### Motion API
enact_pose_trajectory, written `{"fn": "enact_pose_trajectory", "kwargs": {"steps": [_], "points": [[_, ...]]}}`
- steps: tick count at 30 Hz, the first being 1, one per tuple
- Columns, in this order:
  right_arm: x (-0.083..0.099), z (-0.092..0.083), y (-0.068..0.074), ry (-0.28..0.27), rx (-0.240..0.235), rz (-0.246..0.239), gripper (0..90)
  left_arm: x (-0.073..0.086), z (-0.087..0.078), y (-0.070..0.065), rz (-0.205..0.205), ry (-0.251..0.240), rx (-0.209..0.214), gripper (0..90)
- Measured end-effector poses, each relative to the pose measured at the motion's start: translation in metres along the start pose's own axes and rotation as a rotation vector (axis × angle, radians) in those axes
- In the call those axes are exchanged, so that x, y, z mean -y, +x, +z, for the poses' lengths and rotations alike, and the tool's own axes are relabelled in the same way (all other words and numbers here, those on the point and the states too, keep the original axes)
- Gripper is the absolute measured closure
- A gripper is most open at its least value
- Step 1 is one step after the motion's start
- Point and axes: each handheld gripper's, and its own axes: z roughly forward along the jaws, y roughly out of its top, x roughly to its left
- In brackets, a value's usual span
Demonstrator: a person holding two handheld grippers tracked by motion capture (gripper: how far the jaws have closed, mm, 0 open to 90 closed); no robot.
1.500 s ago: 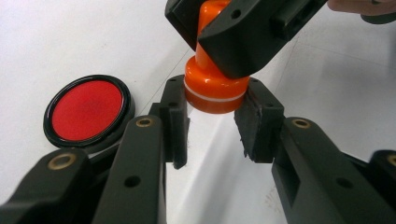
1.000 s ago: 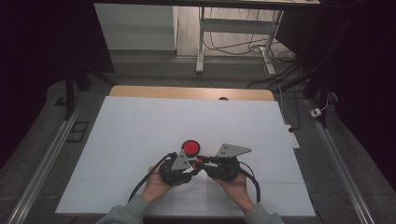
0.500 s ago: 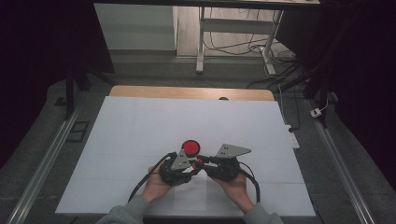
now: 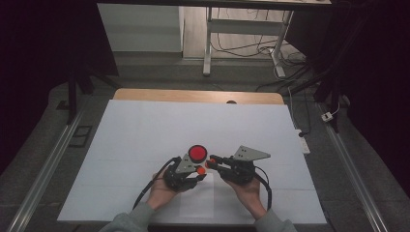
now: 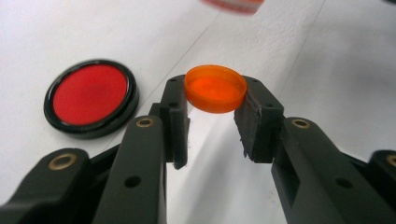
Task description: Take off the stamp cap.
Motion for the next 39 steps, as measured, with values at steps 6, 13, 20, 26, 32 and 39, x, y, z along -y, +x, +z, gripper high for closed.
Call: {"fn": "enact_pose_trajectory", "kwargs": {"steps": [6,13,20,26,32,39], "points": [[0.001,0.002,0.002,0.015,-0.009,-0.017,72.2,0.001,0.0,0.001,0.018,0.011,-0.013,65.0],[0.002,0.003,0.001,0.019,-0.008,-0.018,72.1,0.001,-0.003,0.003,0.027,-0.002,-0.028,64.9],[0.001,0.002,0.001,0.016,-0.004,-0.018,72.1,0.002,-0.006,0.006,0.028,-0.008,-0.036,64.8],[0.001,0.001,0.001,0.014,-0.001,-0.017,72.1,0.003,-0.009,0.008,0.038,-0.01,-0.051,64.9],[0.001,0.001,0.0,0.014,0.001,-0.018,72.0,0.004,-0.012,0.01,0.047,-0.009,-0.063,64.8],[0.002,0.001,0.0,0.014,0.002,-0.019,72.0,0.004,-0.015,0.012,0.045,-0.013,-0.073,64.9]]}}
